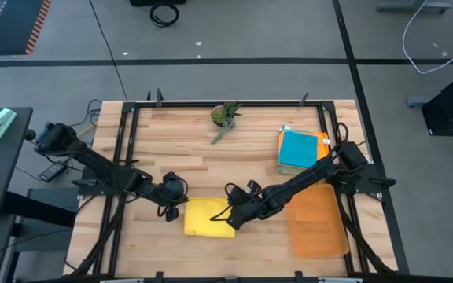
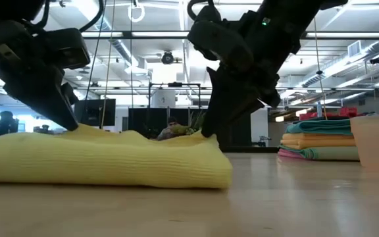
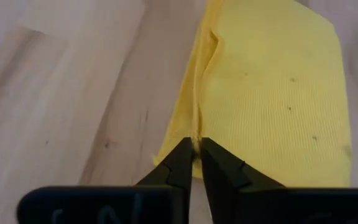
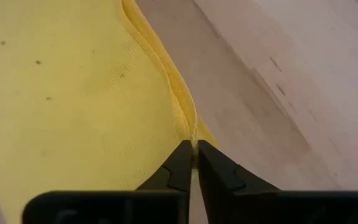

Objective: Fold microfiber towels
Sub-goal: Fold the yellow microfiber towel

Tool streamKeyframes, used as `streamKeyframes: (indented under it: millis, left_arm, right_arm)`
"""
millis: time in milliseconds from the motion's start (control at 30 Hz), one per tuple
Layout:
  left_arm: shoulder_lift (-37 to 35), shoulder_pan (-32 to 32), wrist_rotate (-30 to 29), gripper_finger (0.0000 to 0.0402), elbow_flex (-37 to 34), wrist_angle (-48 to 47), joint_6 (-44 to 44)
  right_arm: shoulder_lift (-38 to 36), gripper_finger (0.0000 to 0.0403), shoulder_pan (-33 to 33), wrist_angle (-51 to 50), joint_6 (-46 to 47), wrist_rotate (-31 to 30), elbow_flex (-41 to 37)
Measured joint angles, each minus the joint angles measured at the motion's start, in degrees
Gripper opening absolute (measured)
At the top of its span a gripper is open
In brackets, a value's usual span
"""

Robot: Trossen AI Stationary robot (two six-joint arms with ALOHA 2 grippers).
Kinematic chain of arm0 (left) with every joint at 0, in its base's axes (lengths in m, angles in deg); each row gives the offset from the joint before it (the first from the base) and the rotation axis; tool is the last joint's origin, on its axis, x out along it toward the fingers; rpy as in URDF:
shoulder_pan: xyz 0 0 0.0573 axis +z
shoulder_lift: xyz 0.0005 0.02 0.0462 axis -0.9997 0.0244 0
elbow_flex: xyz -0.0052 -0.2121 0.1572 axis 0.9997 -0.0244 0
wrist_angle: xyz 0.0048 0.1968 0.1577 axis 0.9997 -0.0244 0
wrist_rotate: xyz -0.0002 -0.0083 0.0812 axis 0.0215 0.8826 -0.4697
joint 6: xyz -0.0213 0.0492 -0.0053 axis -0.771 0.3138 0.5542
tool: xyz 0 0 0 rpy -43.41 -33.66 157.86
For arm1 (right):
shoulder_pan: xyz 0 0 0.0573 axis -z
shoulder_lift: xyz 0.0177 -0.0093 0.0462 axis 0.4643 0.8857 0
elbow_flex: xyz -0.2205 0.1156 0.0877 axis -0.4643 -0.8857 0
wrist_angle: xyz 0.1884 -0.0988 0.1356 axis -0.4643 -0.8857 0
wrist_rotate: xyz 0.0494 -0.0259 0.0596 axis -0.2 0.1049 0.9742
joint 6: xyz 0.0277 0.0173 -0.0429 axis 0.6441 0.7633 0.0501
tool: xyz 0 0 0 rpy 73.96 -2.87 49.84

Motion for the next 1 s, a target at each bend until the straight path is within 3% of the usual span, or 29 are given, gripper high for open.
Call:
streamKeyframes:
  millis: [167, 300, 433, 533, 700, 1000]
  left_arm:
    - [-0.07, 1.91, -0.1, 0.0066, 0.04, -0.16, -0.43]
    - [-0.1, 2.94, -0.09, 0.0077, 0.11, -1.0, 0.49]
    - [-1.81, 1.79, -0.11, 0.0078, 0.42, 1.42, 3.21]
    - [-2.49, -0.42, 0.32, 0.0066, 0.46, 1.81, 4.17]
    - [1.01, -1.62, 0.26, 0.0013, 0.41, 1.66, 4.13]
    - [11.62, -0.65, 1.08, 0.0006, 0.44, 6.22, 2.88]
  right_arm:
    - [-0.13, 0.0078, 0.25, -0.77, 0.06, -3.66, 0.0]
    - [-1.36, 0.0115, 0.56, -1.56, -2.08, -9.97, 0.0]
    - [-2.78, 0.0127, -1.25, -0.43, -3.43, -9.36, 0.1]
    - [-2.65, 0.0101, -3.57, -0.46, -3.81, -5.92, 0.09]
    - [-0.83, 0.0011, -3.81, -0.58, -4.27, -5.69, -0.02]
    - [5.21, 0.0004, 1.44, 3.49, -7.3, -0.23, 0.0]
